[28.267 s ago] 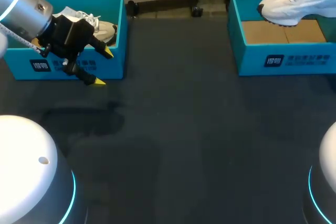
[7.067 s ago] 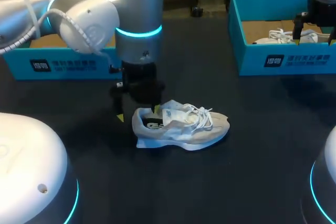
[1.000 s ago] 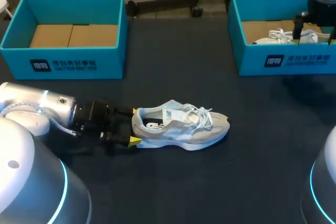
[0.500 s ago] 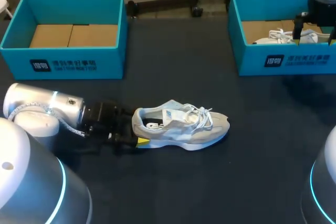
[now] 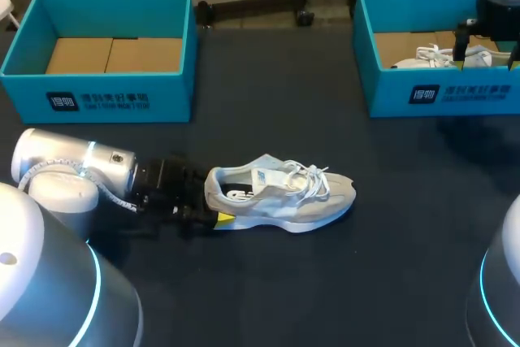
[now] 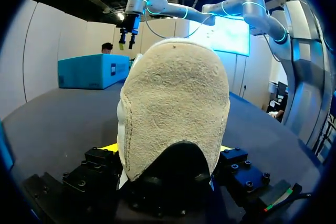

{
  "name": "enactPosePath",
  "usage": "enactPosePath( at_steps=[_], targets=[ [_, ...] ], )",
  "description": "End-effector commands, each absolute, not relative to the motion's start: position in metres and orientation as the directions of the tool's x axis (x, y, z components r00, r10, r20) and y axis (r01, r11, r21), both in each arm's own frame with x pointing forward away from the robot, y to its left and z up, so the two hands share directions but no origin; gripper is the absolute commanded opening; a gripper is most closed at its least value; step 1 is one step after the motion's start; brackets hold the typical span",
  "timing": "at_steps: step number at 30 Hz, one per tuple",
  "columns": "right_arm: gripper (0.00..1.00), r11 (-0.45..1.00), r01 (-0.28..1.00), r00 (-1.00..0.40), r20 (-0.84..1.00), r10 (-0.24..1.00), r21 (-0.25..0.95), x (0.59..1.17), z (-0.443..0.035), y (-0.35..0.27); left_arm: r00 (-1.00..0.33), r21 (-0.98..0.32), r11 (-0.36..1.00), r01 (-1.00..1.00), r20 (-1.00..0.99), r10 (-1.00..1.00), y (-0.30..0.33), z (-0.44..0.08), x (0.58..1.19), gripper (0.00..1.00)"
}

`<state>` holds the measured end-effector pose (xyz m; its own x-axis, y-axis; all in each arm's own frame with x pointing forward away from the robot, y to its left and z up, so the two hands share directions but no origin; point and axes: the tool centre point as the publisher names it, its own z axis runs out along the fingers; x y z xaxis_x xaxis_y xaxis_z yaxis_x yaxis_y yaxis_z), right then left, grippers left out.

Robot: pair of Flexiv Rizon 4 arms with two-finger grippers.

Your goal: Take the shoe out of the shoebox, open the shoe tongue, remove and reinsert the insole, then place the shoe into the shoebox

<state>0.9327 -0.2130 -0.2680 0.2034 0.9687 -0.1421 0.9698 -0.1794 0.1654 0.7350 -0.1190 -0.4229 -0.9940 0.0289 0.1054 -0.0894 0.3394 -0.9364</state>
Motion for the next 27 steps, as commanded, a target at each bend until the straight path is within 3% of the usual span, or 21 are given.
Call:
enactPosePath(
  at_steps=[1,22,27],
  targets=[
    [1.0,-0.18,0.97,0.204,-0.142,0.969,0.166,0.933,-0.268,-0.213,-0.995,-0.936,0.342,-0.086,0.101,0.027,-0.121,-0.424,0.737,0.0],
    [1.0,-0.18,0.97,0.204,-0.142,0.969,0.166,0.933,-0.268,-0.213,-0.995,-0.936,0.342,-0.086,0.101,0.027,-0.121,-0.424,0.737,0.0],
    [1.0,-0.189,0.969,0.213,-0.152,0.965,0.158,0.931,-0.262,-0.186,-0.995,-0.936,0.342,-0.086,0.101,0.027,-0.121,-0.424,0.737,0.0]
  ],
)
